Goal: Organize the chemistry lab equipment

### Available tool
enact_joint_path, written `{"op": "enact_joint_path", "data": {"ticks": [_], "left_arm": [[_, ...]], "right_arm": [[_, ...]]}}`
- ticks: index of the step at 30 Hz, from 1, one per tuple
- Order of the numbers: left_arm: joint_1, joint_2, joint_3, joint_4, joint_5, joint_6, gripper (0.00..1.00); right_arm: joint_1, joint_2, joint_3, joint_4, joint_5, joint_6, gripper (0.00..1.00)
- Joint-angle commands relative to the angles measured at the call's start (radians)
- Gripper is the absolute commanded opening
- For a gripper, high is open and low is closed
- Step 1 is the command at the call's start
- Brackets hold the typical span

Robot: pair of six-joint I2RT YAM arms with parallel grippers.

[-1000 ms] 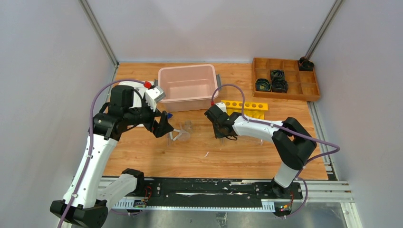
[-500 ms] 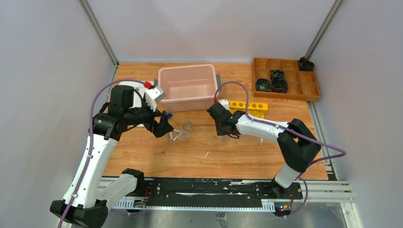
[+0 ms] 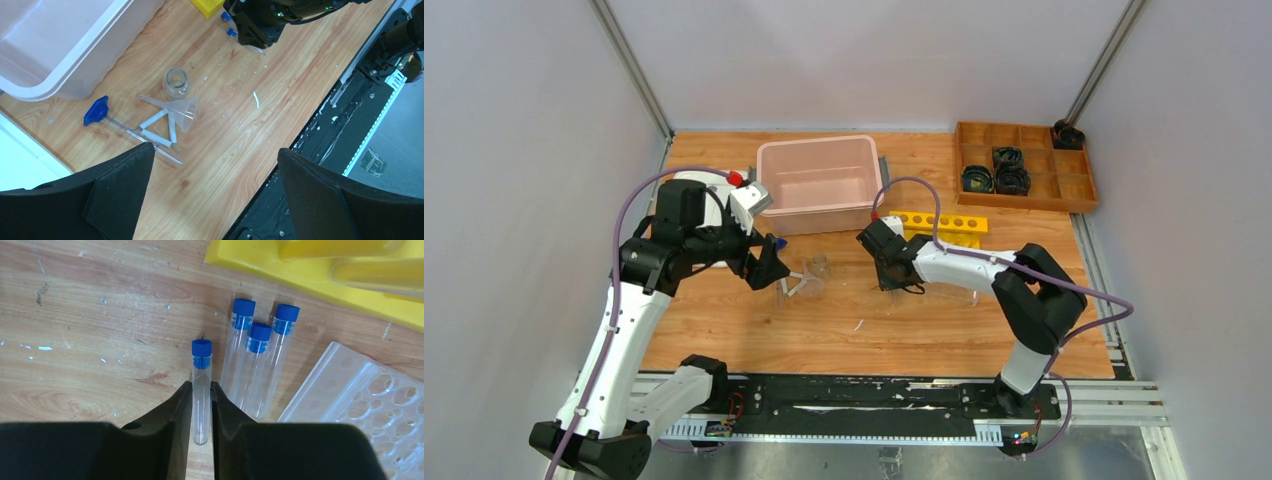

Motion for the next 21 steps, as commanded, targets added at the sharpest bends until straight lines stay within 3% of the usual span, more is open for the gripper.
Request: {"op": "enact_joint_path", "data": {"ticks": [1, 18, 21], "left_arm": [[-0.004, -0.008, 0.020, -0.004, 0.021, 0.001, 1.00], [-0.004, -0.018, 0.024, -0.004, 0.020, 0.000, 1.00], [-0.004, -0.016, 0.028, -0.004, 0.020, -0.006, 1.00]], "right_arm": [[-0.007, 0.033, 0.018, 0.004, -0.015, 0.022, 0.23], [-0.016, 0.123, 0.067, -0.003, -0.057, 0.030, 0.23], [-0.016, 0.148, 0.096, -0.035, -0.055, 0.020, 0.36]]}}
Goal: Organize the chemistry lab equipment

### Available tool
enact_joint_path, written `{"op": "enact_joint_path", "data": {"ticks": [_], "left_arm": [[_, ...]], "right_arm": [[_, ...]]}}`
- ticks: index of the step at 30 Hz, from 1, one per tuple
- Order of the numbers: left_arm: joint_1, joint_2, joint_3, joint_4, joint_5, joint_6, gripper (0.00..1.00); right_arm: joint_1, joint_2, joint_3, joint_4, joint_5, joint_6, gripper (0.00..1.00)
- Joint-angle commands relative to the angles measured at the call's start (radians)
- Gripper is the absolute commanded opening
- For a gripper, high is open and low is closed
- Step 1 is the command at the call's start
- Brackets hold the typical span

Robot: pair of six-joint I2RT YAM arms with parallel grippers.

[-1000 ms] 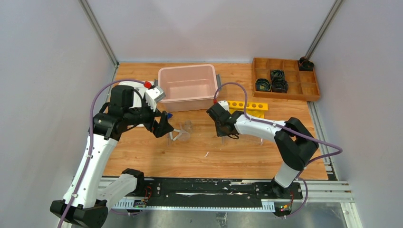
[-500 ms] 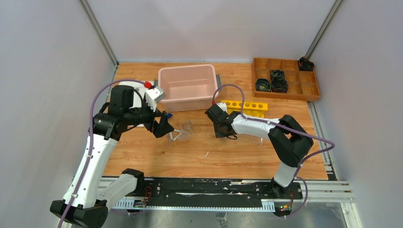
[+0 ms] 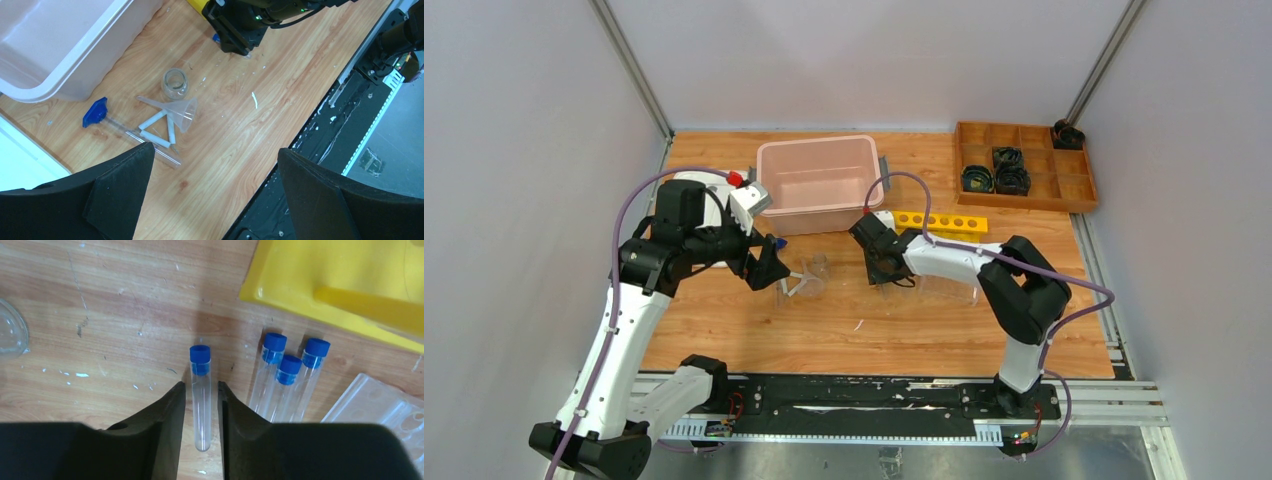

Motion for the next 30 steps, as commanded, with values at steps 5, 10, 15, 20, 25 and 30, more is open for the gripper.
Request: {"op": "enact_joint_path", "data": {"ticks": [5, 10, 15, 20, 25, 30], "left_arm": [[-0.004, -0.015, 0.031, -0.004, 0.015, -0.008, 1.00], [-0.004, -0.017, 0.038, -0.009, 0.014, 0.000, 1.00], [-0.004, -0.007, 0.037, -0.014, 0.014, -0.001, 1.00], [-0.004, 0.017, 0.043, -0.013, -0.003, -0.044, 1.00], [-0.004, 0.057, 0.061, -0.013, -0.001, -0.101, 1.00], [-0.004, 0.064, 0.077, -0.013, 0.102, -0.130, 1.00]], "right_arm": [[-0.010, 0.091, 0.046, -0.079, -0.015, 0.000, 0.38], [-0.010, 0.091, 0.058, -0.085, -0.009, 0.000, 0.14], [-0.010, 0.023, 0.075, -0.100, -0.010, 0.001, 0.00], [-0.005, -0.169, 0.077, -0.051, -0.046, 0.032, 0.00], [0.038, -0.363, 0.042, 0.128, -0.067, 0.084, 0.00], [0.111, -0.405, 0.070, 0.257, -0.052, 0.144, 0.00]]}}
